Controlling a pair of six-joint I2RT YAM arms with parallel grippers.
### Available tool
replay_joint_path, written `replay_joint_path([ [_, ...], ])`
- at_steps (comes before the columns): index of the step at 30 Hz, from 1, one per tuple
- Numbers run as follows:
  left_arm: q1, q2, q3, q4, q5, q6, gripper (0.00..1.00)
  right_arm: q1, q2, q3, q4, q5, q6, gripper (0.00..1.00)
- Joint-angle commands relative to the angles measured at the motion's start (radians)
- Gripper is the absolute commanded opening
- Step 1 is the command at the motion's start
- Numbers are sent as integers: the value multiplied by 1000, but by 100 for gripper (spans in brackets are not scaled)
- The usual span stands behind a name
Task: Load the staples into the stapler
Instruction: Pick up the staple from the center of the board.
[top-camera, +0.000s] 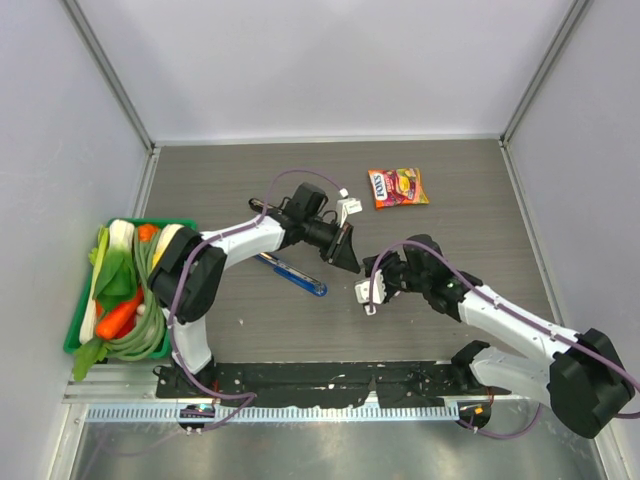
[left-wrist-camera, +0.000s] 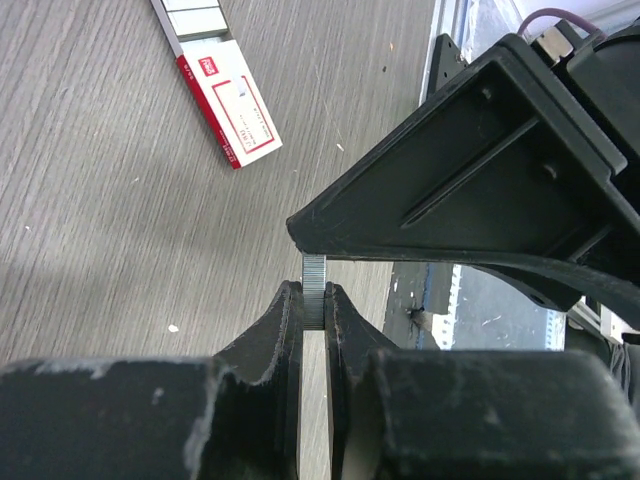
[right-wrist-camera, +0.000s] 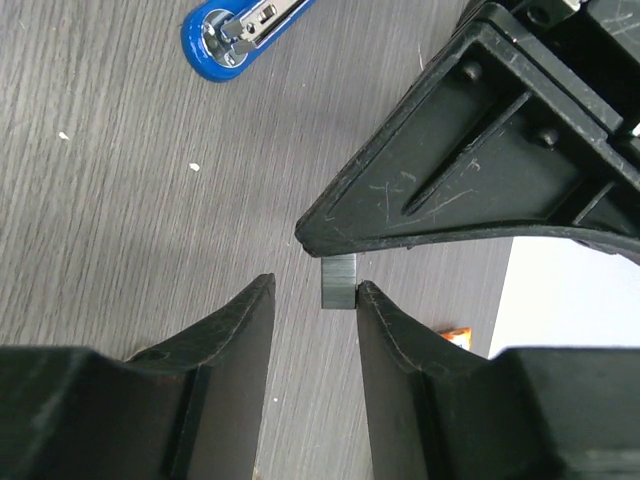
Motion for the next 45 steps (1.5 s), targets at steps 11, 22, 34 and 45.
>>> replay_joint_path([
  [11, -13, 7, 36, 2, 46, 1, 2, 19, 3, -44, 179, 73, 8, 33],
  [22, -13, 3, 25, 1, 43, 7, 3, 19, -24, -35, 112, 42, -27, 32],
  [34, -13, 21, 27, -13, 50, 27, 3, 20, -43, -32, 107, 25, -19, 33],
  [45, -11, 7, -1, 24, 175, 34, 3, 20, -66, -1, 17, -56, -7, 33],
])
